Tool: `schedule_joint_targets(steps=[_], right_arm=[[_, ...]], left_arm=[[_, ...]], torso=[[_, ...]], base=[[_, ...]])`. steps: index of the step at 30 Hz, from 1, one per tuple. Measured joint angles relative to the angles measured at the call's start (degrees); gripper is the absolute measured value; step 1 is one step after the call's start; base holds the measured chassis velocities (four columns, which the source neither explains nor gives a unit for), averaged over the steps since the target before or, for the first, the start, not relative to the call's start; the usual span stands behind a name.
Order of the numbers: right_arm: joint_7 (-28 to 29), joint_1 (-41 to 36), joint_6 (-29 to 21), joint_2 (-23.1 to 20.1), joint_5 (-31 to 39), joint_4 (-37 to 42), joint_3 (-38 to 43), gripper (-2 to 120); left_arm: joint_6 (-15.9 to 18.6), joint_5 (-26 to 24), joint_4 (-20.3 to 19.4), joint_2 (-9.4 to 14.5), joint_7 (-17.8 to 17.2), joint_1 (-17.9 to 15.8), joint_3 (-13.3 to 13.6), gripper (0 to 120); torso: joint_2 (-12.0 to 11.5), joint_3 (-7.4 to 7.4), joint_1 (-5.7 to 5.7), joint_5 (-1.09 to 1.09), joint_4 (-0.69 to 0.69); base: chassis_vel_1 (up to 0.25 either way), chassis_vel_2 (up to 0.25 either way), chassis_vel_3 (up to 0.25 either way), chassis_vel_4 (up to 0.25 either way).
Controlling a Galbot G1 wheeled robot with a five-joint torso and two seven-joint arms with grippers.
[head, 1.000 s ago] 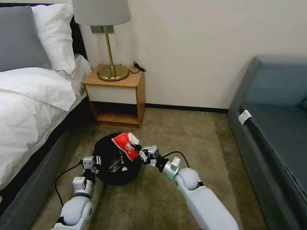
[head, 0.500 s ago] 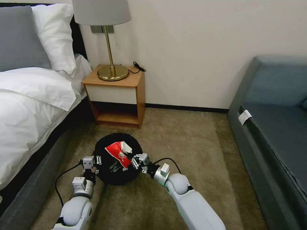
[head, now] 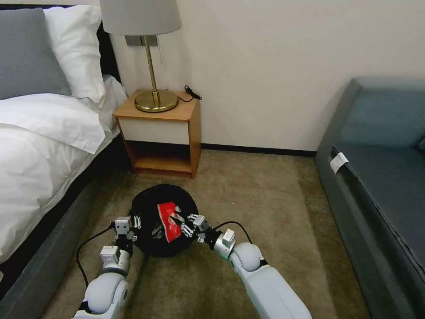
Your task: Pick up the trash bin, then pick up the garbage on the floor and place it into the trash bin.
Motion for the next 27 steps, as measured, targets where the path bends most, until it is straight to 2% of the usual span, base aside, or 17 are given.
schedule_joint_targets(steps=[2, 3, 5, 6, 7, 14, 18, 27], right_arm=[[0.0, 0.0, 0.0, 0.0, 0.0, 0.2, 0.4, 52], [0.0, 0.0, 0.0, 0.0, 0.0, 0.2, 0.4, 52], [0.1, 0.0, -0.1, 0.0, 0.1, 0.3, 0.9, 60], [0.3, 0.1, -0.2, 0.0, 0.3, 0.4, 1.5, 68], [0.3, 0.1, -0.2, 0.0, 0.3, 0.4, 1.5, 68], [3.1, 0.5, -0.4, -0.3, 0.4, -0.2, 3.9, 96], [5.2, 0.8, -0.5, -0.3, 0.7, -0.7, 5.9, 100], [11.6, 1.8, -0.9, -0.1, 1.3, -2.3, 9.5, 100]], left_arm=[[-0.1, 0.0, 0.2, 0.0, 0.0, 0.1, 0.0, 4], [-0.1, 0.0, 0.2, 0.0, 0.0, 0.1, 0.0, 4], [-0.2, 0.0, 0.2, 0.0, 0.0, 0.2, 0.0, 4], [-0.3, 0.0, 0.3, 0.0, -0.1, 0.3, 0.0, 4], [-0.3, 0.0, 0.3, 0.0, -0.1, 0.3, 0.0, 4], [-0.4, -0.1, 0.5, 0.1, -0.1, 0.2, -0.1, 4], [-0.5, -0.2, 0.6, 0.1, -0.2, 0.2, -0.2, 4], [-0.5, -0.2, 0.7, 0.1, -0.3, 0.2, -0.1, 4]], torso=[[0.0, 0.0, 0.0, 0.0, 0.0], [0.0, 0.0, 0.0, 0.0, 0.0], [0.0, 0.0, 0.0, 0.0, 0.0], [0.0, 0.0, 0.0, 0.0, 0.0], [0.0, 0.0, 0.0, 0.0, 0.0], [0.0, 0.0, 0.0, 0.0, 0.0], [0.0, 0.0, 0.0, 0.0, 0.0], [0.0, 0.0, 0.0, 0.0, 0.0]], base=[[0.0, 0.0, 0.0, 0.0], [0.0, 0.0, 0.0, 0.0], [0.0, 0.0, 0.0, 0.0], [0.0, 0.0, 0.0, 0.0], [0.0, 0.0, 0.0, 0.0], [0.0, 0.0, 0.0, 0.0], [0.0, 0.0, 0.0, 0.0], [0.0, 0.0, 0.0, 0.0]])
